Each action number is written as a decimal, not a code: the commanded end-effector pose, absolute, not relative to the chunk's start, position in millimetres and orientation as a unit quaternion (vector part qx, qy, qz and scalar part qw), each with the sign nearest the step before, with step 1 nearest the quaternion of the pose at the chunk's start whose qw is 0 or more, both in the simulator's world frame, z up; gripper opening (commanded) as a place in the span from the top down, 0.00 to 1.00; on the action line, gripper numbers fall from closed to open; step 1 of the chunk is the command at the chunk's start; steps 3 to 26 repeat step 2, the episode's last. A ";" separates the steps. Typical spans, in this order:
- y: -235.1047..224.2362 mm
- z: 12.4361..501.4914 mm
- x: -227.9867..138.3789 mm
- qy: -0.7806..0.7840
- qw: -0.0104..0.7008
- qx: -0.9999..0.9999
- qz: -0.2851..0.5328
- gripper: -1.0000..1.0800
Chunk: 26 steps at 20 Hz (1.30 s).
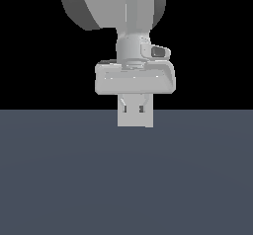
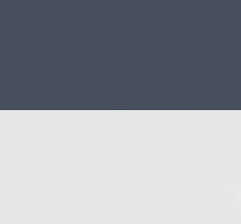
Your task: Plug the charger into the wall socket.
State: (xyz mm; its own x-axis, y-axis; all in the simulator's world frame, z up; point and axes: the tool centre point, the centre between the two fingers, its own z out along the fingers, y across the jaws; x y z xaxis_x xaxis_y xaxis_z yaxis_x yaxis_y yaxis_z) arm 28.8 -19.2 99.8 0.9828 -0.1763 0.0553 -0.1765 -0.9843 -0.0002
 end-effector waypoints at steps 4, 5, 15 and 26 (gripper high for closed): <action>-19.4 100.0 31.4 -0.088 0.002 0.996 0.028 1.00; -19.4 100.0 31.4 -0.088 0.002 0.996 0.028 1.00; -19.4 100.0 31.4 -0.088 0.002 0.996 0.028 1.00; -19.4 100.0 31.4 -0.088 0.002 0.996 0.028 1.00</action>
